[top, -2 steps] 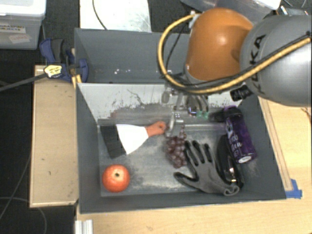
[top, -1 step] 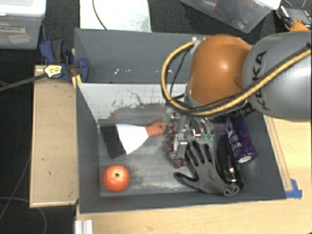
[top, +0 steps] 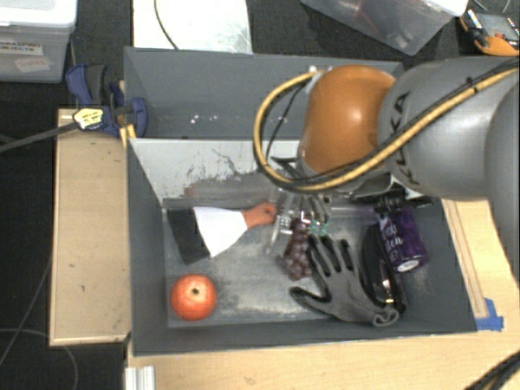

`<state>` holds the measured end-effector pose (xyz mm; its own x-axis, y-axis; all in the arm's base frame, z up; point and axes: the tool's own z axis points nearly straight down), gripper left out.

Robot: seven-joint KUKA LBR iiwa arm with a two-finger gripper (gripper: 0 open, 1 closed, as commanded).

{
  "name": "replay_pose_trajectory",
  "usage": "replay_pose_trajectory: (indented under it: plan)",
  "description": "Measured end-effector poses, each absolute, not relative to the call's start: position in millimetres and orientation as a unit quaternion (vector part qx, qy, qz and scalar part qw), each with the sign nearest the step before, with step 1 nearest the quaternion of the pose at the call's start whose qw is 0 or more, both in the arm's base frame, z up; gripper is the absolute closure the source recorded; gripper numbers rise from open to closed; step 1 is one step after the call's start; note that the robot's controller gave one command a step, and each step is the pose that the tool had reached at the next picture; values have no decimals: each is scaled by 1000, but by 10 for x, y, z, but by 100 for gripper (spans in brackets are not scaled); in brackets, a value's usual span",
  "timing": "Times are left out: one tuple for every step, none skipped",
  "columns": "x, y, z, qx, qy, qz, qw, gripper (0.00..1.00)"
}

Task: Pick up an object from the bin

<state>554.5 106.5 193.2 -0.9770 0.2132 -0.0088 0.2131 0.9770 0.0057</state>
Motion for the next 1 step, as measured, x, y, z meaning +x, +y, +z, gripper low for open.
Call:
replay_pose_trajectory:
  plan:
    - [5729, 615, 2037, -63, 998, 2, 1, 0]
